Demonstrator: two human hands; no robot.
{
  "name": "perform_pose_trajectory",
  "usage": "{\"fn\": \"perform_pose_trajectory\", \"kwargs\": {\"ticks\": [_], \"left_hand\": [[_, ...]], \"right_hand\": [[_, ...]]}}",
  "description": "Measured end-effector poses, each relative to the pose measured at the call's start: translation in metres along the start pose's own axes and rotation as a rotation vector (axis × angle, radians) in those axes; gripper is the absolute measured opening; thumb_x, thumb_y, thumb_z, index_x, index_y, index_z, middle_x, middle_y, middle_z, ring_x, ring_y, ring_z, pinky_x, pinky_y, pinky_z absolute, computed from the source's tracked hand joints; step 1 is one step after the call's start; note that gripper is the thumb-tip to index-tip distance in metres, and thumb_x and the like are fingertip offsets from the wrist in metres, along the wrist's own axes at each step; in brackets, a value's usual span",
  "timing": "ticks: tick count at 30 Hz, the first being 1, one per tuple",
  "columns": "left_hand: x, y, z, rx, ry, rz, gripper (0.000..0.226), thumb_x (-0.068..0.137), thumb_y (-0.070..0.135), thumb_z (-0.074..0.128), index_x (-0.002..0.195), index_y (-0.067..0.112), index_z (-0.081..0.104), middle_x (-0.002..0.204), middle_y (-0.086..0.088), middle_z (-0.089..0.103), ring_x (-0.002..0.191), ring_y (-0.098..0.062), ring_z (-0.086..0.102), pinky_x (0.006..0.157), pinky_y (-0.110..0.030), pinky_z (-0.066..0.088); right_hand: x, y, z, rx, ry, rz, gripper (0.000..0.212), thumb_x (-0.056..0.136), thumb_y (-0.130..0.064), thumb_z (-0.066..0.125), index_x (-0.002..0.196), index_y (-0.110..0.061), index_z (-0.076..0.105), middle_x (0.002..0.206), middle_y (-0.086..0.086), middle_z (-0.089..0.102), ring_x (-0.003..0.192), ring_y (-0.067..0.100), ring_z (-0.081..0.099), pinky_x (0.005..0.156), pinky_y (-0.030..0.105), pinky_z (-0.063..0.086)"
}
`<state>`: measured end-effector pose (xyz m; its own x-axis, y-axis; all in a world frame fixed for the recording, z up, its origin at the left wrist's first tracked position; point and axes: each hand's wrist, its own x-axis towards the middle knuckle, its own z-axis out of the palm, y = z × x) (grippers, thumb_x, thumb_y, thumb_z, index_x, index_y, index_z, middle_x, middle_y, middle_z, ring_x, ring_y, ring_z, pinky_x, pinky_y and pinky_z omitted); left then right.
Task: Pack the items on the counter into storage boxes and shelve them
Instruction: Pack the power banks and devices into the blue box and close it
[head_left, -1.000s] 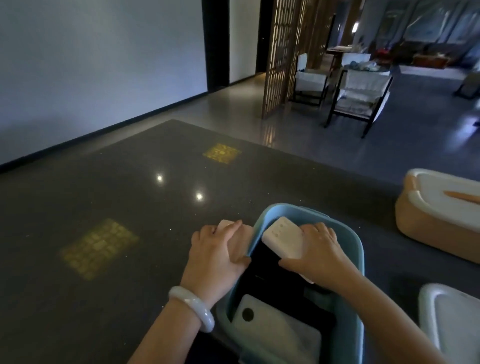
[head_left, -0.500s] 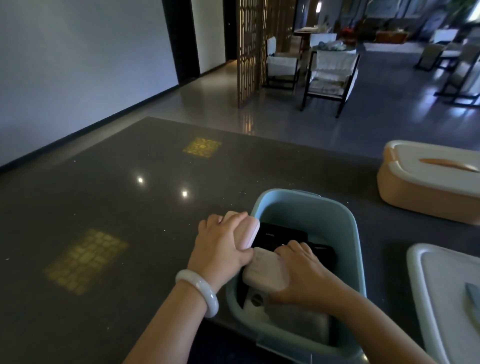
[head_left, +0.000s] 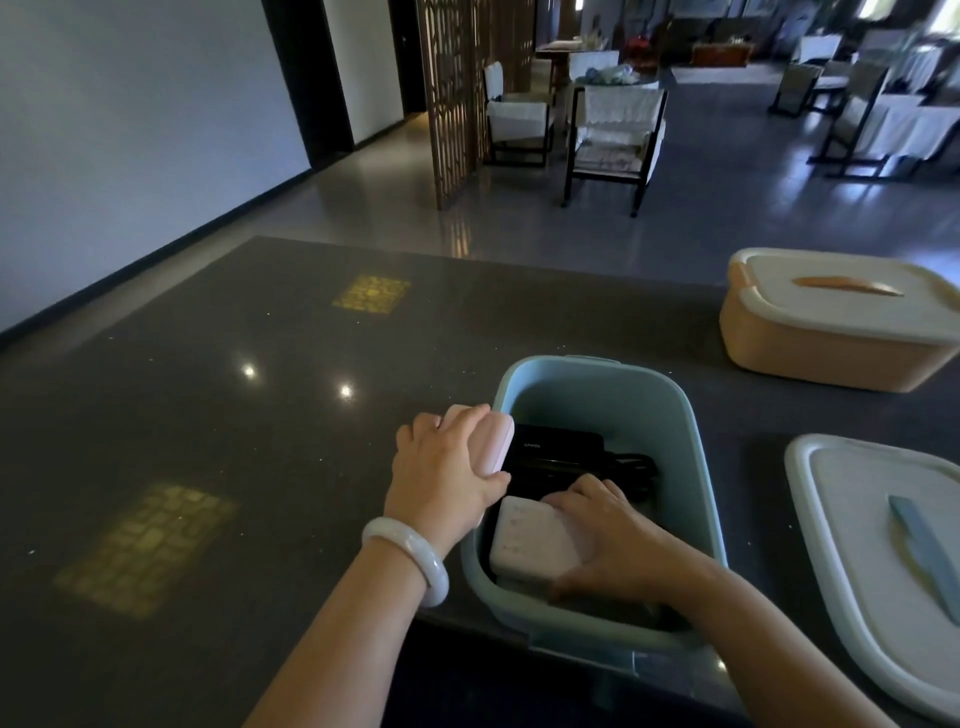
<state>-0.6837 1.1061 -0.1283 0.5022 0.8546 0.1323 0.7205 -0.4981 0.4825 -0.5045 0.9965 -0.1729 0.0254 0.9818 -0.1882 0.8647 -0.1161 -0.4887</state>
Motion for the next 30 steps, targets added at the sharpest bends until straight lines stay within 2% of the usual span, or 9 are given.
{"fn": "perform_pose_trajectory", "kwargs": {"ticks": [3, 7, 14, 17, 20, 30], "left_hand": [[-0.0002, -0.0004, 0.0004, -0.014, -0.003, -0.016, 0.074, 0.079, 0.045, 0.070, 0.143, 0.042, 0.032, 0.129, 0.002, 0.039, 0.112, -0.018, 0.034, 0.094, -0.033, 0.039], [-0.0002, 0.0004, 0.0004, -0.003, -0.001, -0.014, 0.075, 0.079, 0.045, 0.071, 0.143, 0.042, 0.032, 0.129, 0.001, 0.039, 0.113, -0.017, 0.034, 0.095, -0.034, 0.042], [-0.0005, 0.0012, -0.0002, 0.017, -0.007, -0.016, 0.075, 0.080, 0.044, 0.071, 0.143, 0.040, 0.031, 0.128, 0.001, 0.039, 0.114, -0.018, 0.035, 0.096, -0.034, 0.041], [0.0001, 0.0019, -0.0006, 0.019, -0.012, -0.020, 0.076, 0.080, 0.044, 0.071, 0.144, 0.040, 0.030, 0.128, 0.000, 0.039, 0.114, -0.018, 0.035, 0.095, -0.034, 0.041], [-0.0005, 0.0021, -0.0007, 0.024, -0.007, -0.024, 0.076, 0.080, 0.045, 0.071, 0.144, 0.039, 0.030, 0.128, 0.000, 0.039, 0.114, -0.019, 0.035, 0.095, -0.034, 0.042], [-0.0009, 0.0031, -0.0006, 0.038, -0.007, -0.023, 0.076, 0.080, 0.045, 0.071, 0.144, 0.039, 0.030, 0.129, 0.000, 0.039, 0.114, -0.019, 0.035, 0.095, -0.035, 0.042]], "right_hand": [[0.0010, 0.0003, 0.0003, 0.008, -0.017, -0.010, 0.095, 0.052, -0.075, 0.068, 0.136, -0.044, 0.036, 0.107, -0.022, 0.029, 0.104, 0.003, 0.027, 0.095, 0.026, 0.035], [0.0020, 0.0025, -0.0024, 0.072, -0.051, -0.011, 0.084, 0.057, -0.072, 0.070, 0.133, -0.045, 0.044, 0.105, -0.025, 0.034, 0.099, -0.002, 0.032, 0.084, 0.022, 0.034], [0.0022, 0.0061, -0.0048, 0.136, -0.051, -0.004, 0.074, 0.059, -0.064, 0.077, 0.126, -0.045, 0.052, 0.102, -0.020, 0.042, 0.097, -0.001, 0.042, 0.081, 0.018, 0.037], [0.0034, 0.0076, -0.0041, 0.176, -0.068, 0.018, 0.066, 0.058, -0.061, 0.078, 0.117, -0.051, 0.052, 0.101, -0.020, 0.043, 0.095, -0.001, 0.044, 0.077, 0.016, 0.037], [0.0039, 0.0079, -0.0038, 0.207, -0.082, 0.026, 0.061, 0.058, -0.057, 0.080, 0.111, -0.053, 0.051, 0.102, -0.021, 0.044, 0.096, -0.001, 0.045, 0.078, 0.016, 0.039], [0.0021, 0.0057, -0.0064, 0.226, -0.109, 0.025, 0.064, 0.060, -0.053, 0.081, 0.117, -0.047, 0.051, 0.108, -0.020, 0.045, 0.101, 0.002, 0.047, 0.083, 0.019, 0.044]]}}
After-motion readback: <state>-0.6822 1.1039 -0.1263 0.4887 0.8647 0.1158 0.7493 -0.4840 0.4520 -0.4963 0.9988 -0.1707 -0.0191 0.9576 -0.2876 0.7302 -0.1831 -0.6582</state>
